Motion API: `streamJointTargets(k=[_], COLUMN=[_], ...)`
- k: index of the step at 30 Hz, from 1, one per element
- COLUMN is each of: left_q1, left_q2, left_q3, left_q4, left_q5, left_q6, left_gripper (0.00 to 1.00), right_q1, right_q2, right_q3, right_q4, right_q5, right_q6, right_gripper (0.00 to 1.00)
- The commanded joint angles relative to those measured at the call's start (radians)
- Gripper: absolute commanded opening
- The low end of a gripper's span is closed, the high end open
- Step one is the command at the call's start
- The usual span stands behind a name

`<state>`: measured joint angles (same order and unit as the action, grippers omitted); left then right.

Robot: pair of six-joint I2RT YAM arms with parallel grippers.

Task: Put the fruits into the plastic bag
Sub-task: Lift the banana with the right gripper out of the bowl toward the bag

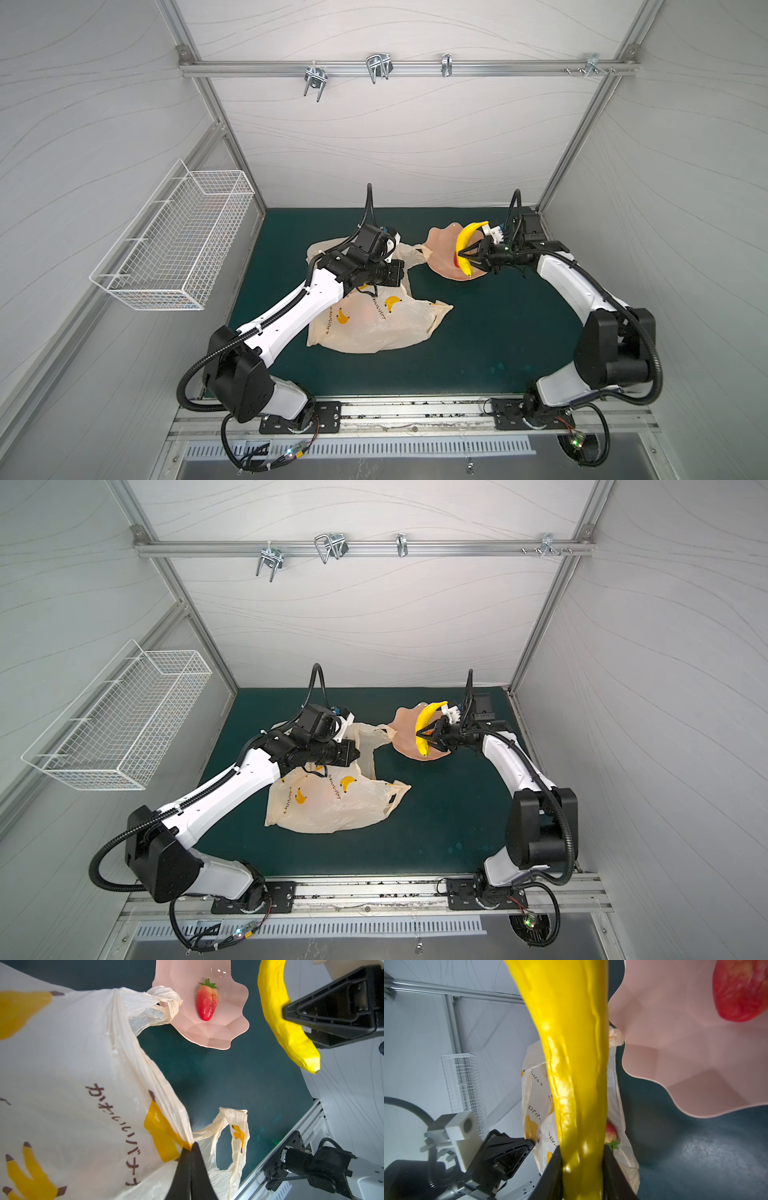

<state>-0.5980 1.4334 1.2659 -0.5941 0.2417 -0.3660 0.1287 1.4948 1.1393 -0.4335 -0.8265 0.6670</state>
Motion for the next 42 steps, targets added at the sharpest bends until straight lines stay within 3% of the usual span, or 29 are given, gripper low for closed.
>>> streamJointTargets(k=[1, 7, 19, 38, 42], left_q1=[-0.002, -0.002, -0.003, -0.003, -0.003], left_q2=[-0.004, 0.002, 0.010, -0.001, -0.007], left_q3=[0.049, 0.053, 0.057, 0.052, 0.051], left_q4=[0.015, 0.017, 0.021, 0.017, 0.016], left_q5=[0.008, 0.012, 0.014, 0.016, 0.018], left_q6=[0.020, 0.020, 0.019, 0.011, 0.009], left_gripper=[0.00, 0.00, 0.00, 0.00, 0.00], right_q1=[-0.007, -0.006, -0.006, 0.075, 0.090], right_q2=[-0.078, -0.178, -0.249, -0.164, -0.114], right_q3=[-0.080, -0.245, -0.362, -0.412, -0.377], right_q4=[0.112, 0.234, 0.270, 0.417, 0.411], right_q5=[-0.073, -0.108, -0.138, -0.135, -0.144], right_q6=[0.105, 0.223, 0.266, 0.326, 0.280], right_gripper=[0.22, 0.21, 0.21, 0.19, 0.19])
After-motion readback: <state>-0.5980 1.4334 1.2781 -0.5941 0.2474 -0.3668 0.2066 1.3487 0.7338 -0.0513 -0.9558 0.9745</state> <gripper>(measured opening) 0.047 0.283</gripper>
